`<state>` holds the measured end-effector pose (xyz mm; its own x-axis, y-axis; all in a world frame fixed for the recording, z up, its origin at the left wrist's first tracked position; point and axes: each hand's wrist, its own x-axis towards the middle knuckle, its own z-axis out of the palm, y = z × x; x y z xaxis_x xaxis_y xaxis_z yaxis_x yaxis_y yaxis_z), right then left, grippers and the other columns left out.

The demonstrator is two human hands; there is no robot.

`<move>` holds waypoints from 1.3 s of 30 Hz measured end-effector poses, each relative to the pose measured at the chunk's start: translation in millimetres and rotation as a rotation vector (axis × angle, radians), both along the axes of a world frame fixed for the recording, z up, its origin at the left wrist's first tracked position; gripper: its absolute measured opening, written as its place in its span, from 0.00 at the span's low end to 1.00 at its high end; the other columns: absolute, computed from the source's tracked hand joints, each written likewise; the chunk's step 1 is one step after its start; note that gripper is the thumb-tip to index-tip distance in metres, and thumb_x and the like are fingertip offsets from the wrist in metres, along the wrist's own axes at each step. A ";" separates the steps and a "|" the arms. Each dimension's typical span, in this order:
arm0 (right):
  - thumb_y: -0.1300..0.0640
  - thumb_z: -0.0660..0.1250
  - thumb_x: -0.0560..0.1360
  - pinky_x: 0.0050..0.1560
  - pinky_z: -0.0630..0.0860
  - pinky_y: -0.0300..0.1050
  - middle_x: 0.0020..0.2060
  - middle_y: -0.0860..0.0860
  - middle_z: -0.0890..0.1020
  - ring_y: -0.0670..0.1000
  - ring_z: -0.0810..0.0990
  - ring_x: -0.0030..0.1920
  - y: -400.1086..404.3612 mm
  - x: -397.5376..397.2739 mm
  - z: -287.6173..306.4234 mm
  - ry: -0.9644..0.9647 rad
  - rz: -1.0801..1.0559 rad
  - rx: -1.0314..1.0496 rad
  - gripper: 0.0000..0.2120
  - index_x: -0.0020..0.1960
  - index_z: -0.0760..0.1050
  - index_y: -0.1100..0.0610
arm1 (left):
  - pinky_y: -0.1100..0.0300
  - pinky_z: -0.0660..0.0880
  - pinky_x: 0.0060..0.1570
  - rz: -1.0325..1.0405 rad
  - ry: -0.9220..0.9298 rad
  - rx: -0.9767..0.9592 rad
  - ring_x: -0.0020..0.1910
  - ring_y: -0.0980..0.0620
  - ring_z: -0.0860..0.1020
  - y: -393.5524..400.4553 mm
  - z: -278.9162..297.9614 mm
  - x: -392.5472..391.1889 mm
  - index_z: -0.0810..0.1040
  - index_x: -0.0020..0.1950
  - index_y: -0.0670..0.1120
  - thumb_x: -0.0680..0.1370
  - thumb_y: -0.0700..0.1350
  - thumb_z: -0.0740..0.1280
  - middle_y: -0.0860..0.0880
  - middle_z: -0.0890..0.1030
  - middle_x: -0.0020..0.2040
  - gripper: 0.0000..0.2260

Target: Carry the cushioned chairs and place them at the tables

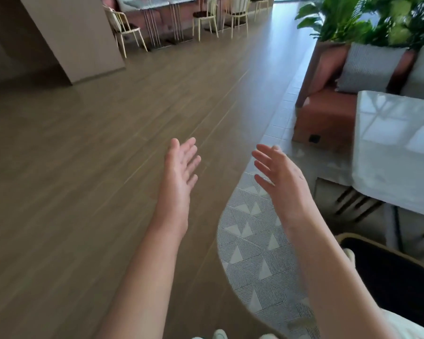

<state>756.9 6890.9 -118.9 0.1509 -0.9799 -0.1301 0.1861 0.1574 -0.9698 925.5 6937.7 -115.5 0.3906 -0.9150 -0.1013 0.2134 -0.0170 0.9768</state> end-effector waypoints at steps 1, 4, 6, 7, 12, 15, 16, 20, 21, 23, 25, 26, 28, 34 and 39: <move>0.47 0.57 0.84 0.68 0.71 0.48 0.63 0.47 0.81 0.47 0.76 0.66 -11.4 11.2 0.7 -0.004 0.014 0.000 0.14 0.61 0.78 0.47 | 0.50 0.65 0.74 0.016 0.001 -0.001 0.68 0.61 0.75 -8.6 0.9 10.5 0.74 0.73 0.57 0.77 0.69 0.49 0.57 0.75 0.72 0.31; 0.46 0.57 0.84 0.67 0.72 0.47 0.62 0.46 0.82 0.46 0.77 0.65 -45.9 34.9 -1.0 -0.012 0.043 0.000 0.14 0.61 0.78 0.47 | 0.50 0.64 0.74 0.037 0.004 -0.006 0.67 0.61 0.75 -39.7 2.0 33.0 0.74 0.73 0.58 0.75 0.69 0.50 0.57 0.75 0.72 0.32; 0.45 0.56 0.84 0.68 0.72 0.47 0.62 0.46 0.82 0.46 0.77 0.65 -71.9 47.2 -3.5 -0.023 0.055 0.001 0.15 0.62 0.78 0.47 | 0.49 0.64 0.74 0.041 -0.002 -0.007 0.68 0.61 0.75 -64.9 2.3 44.7 0.73 0.73 0.57 0.74 0.69 0.50 0.57 0.75 0.72 0.33; 0.45 0.56 0.84 0.68 0.72 0.47 0.62 0.46 0.82 0.46 0.77 0.65 -87.9 53.9 -4.7 -0.025 0.059 0.004 0.15 0.62 0.78 0.47 | 0.49 0.64 0.74 0.042 -0.005 -0.004 0.68 0.61 0.75 -80.3 2.4 50.7 0.73 0.73 0.57 0.74 0.69 0.50 0.57 0.75 0.72 0.33; 0.44 0.56 0.84 0.69 0.71 0.49 0.62 0.47 0.81 0.47 0.77 0.66 -182.7 82.7 -14.0 -0.046 0.079 0.019 0.19 0.67 0.76 0.51 | 0.50 0.64 0.74 0.045 -0.048 -0.005 0.68 0.61 0.74 -171.5 -1.7 75.7 0.73 0.73 0.59 0.74 0.69 0.50 0.57 0.74 0.73 0.32; 0.44 0.55 0.84 0.71 0.70 0.51 0.64 0.48 0.80 0.48 0.76 0.67 -244.6 96.6 -12.0 -0.038 0.093 0.036 0.20 0.68 0.75 0.51 | 0.49 0.64 0.74 0.053 -0.052 0.025 0.68 0.60 0.75 -232.6 -1.3 86.9 0.73 0.73 0.58 0.74 0.70 0.50 0.57 0.74 0.73 0.33; 0.44 0.55 0.84 0.72 0.69 0.51 0.65 0.48 0.80 0.48 0.75 0.68 -265.3 101.3 -9.4 -0.038 0.102 0.043 0.19 0.68 0.75 0.51 | 0.48 0.64 0.75 0.055 -0.056 0.035 0.68 0.60 0.75 -252.8 0.5 90.1 0.73 0.73 0.58 0.74 0.70 0.50 0.57 0.74 0.73 0.33; 0.44 0.55 0.83 0.72 0.69 0.50 0.65 0.47 0.80 0.47 0.74 0.69 -345.5 125.0 2.9 -0.042 0.154 0.024 0.17 0.65 0.75 0.49 | 0.47 0.64 0.75 0.080 -0.060 0.026 0.67 0.60 0.75 -329.7 7.4 104.8 0.73 0.74 0.58 0.74 0.70 0.51 0.57 0.75 0.72 0.33; 0.44 0.55 0.83 0.71 0.69 0.49 0.64 0.47 0.80 0.47 0.75 0.68 -363.2 131.5 5.6 -0.043 0.156 0.013 0.17 0.65 0.76 0.48 | 0.47 0.64 0.75 0.080 -0.061 0.019 0.67 0.61 0.75 -346.3 9.5 109.1 0.72 0.74 0.58 0.74 0.70 0.51 0.57 0.75 0.73 0.33; 0.43 0.55 0.83 0.71 0.70 0.50 0.63 0.46 0.80 0.46 0.76 0.67 -393.1 145.4 10.7 -0.039 0.162 0.008 0.17 0.65 0.76 0.47 | 0.48 0.65 0.74 0.084 -0.067 0.012 0.67 0.62 0.75 -372.7 14.6 119.1 0.72 0.74 0.59 0.75 0.71 0.50 0.58 0.74 0.73 0.32; 0.43 0.55 0.84 0.71 0.70 0.51 0.63 0.45 0.81 0.45 0.76 0.66 -419.3 160.6 16.0 -0.027 0.190 -0.003 0.17 0.65 0.76 0.47 | 0.49 0.65 0.74 0.099 -0.070 -0.013 0.67 0.62 0.75 -394.2 18.5 133.3 0.72 0.74 0.60 0.75 0.71 0.50 0.58 0.74 0.73 0.32; 0.43 0.55 0.84 0.71 0.70 0.51 0.63 0.45 0.81 0.45 0.76 0.66 -432.5 168.1 17.8 -0.026 0.201 -0.005 0.17 0.65 0.76 0.47 | 0.49 0.65 0.74 0.108 -0.067 -0.023 0.67 0.62 0.75 -406.2 20.4 140.9 0.72 0.74 0.60 0.75 0.71 0.50 0.58 0.74 0.73 0.32; 0.43 0.55 0.83 0.71 0.70 0.51 0.62 0.45 0.81 0.45 0.76 0.66 -455.4 180.8 18.3 -0.026 0.208 -0.002 0.17 0.65 0.76 0.48 | 0.48 0.65 0.74 0.124 -0.060 -0.027 0.67 0.62 0.75 -429.2 22.2 155.1 0.72 0.74 0.59 0.75 0.71 0.50 0.58 0.74 0.73 0.32; 0.44 0.55 0.83 0.72 0.70 0.51 0.63 0.45 0.80 0.46 0.76 0.67 -536.0 235.8 12.3 0.005 0.238 -0.013 0.18 0.67 0.75 0.49 | 0.48 0.64 0.75 0.124 -0.046 -0.048 0.68 0.62 0.75 -513.6 10.7 211.7 0.72 0.72 0.61 0.75 0.71 0.50 0.59 0.74 0.73 0.30; 0.46 0.55 0.84 0.72 0.69 0.53 0.62 0.47 0.81 0.48 0.76 0.66 -628.7 300.5 18.9 0.020 0.197 -0.037 0.14 0.62 0.76 0.48 | 0.47 0.64 0.75 0.110 -0.028 -0.076 0.68 0.62 0.75 -610.5 9.7 282.8 0.72 0.73 0.61 0.75 0.71 0.51 0.59 0.74 0.73 0.31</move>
<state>1057.4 6262.2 -100.0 0.3378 -0.9359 -0.0998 0.1356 0.1533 -0.9788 1208.3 6327.1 -105.8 0.4908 -0.8710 -0.0211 0.1825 0.0791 0.9800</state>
